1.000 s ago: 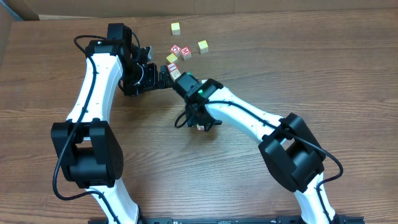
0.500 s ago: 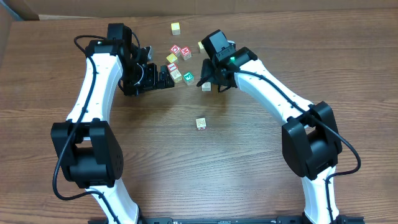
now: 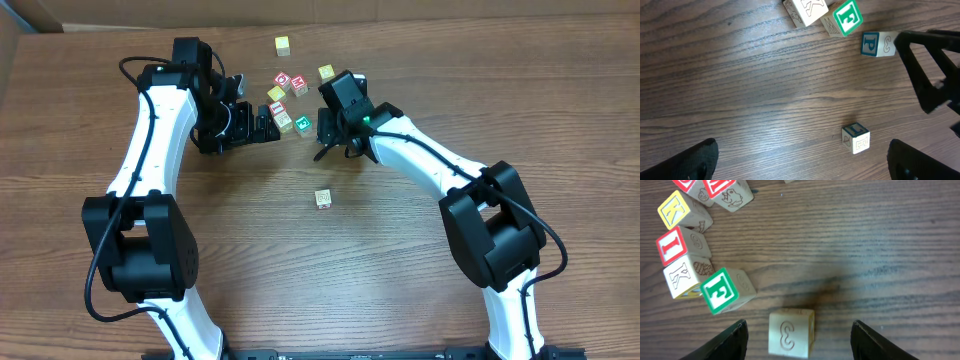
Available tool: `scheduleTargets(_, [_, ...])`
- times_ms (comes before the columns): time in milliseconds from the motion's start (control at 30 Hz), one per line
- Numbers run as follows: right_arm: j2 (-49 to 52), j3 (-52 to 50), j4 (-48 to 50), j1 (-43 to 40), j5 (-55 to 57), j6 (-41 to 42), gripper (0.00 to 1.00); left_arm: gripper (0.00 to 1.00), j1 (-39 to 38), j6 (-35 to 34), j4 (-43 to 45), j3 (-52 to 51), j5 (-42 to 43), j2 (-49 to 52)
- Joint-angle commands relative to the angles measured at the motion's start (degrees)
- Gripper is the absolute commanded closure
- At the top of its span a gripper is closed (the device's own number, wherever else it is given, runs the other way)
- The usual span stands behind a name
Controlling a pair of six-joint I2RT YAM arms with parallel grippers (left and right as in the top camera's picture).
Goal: Flip 5 blocks
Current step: 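Move the right gripper to the plain block with the 3 and grasp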
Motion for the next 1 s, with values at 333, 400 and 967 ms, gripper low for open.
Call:
scheduleTargets(333, [-0.5,-2.9,4.0,1.0,1.5,-3.4,0.35,0.0,0.5,0.7,0.0,1.4,-0.4,0.5])
scheduleTargets(400, [0.1,-2.9,4.3,1.0,1.5,-3.4,0.35,0.0,0.5,0.7,0.0,1.4,-0.4,0.5])
scheduleTargets(967, [3.1,-2.9,5.1,1.0,0.3,-3.4,0.44,0.0,0.5,0.7,0.0,1.4,-0.4,0.5])
